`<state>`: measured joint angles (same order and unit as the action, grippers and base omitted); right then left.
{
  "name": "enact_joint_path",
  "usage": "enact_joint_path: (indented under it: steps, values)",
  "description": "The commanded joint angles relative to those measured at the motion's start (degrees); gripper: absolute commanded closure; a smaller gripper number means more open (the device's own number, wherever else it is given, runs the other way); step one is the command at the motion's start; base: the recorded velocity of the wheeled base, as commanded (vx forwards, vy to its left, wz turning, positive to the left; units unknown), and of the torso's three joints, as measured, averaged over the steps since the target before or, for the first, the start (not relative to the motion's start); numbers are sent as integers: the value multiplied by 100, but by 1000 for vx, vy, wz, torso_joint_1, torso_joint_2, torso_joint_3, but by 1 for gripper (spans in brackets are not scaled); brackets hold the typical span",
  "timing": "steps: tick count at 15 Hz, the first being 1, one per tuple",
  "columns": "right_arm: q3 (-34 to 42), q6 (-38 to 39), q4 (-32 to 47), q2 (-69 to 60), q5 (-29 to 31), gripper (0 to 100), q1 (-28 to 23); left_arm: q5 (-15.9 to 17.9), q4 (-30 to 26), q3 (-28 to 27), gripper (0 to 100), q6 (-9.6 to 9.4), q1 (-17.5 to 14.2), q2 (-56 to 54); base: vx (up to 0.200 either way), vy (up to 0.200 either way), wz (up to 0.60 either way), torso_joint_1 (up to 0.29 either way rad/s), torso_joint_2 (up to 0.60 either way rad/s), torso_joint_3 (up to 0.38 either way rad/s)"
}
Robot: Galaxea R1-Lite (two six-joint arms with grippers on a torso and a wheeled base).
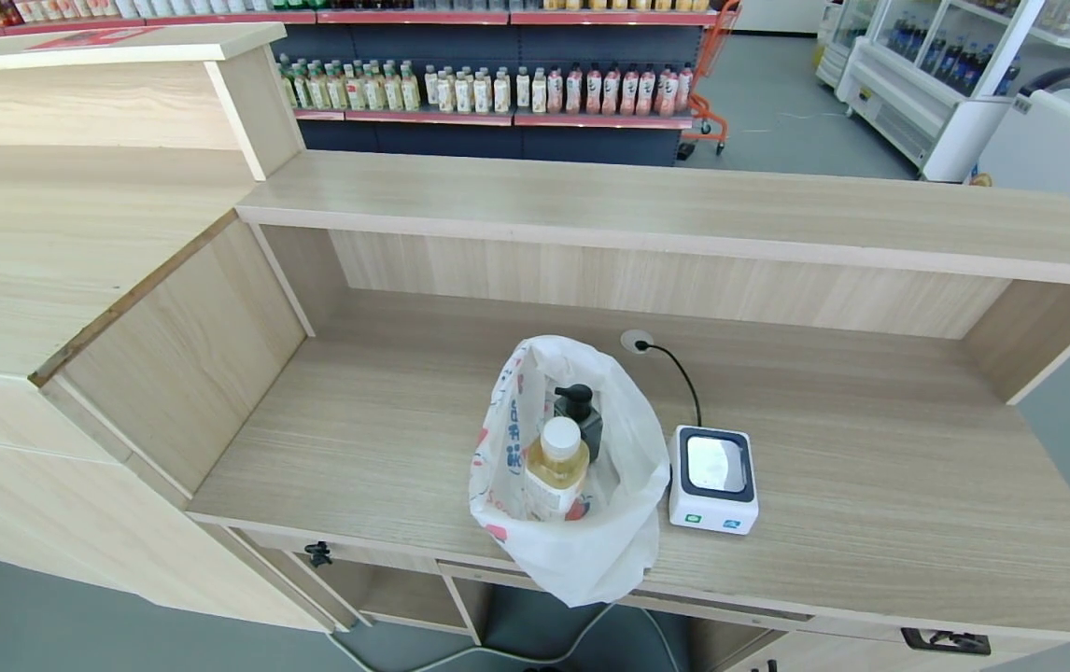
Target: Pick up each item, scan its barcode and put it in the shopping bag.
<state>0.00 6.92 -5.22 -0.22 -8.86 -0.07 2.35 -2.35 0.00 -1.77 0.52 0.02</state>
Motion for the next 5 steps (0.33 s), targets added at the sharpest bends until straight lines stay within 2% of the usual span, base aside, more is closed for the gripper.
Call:
enact_joint_path:
  steps: [1,5]
  values:
    - [0,2,3,22,-1,0,-1,2,-2,0,0,1,0,-2,0,0,0,0,0,0]
    - [0,2,3,22,16,0,-1,2,-2,0,0,1,0,-2,0,0,0,0,0,0]
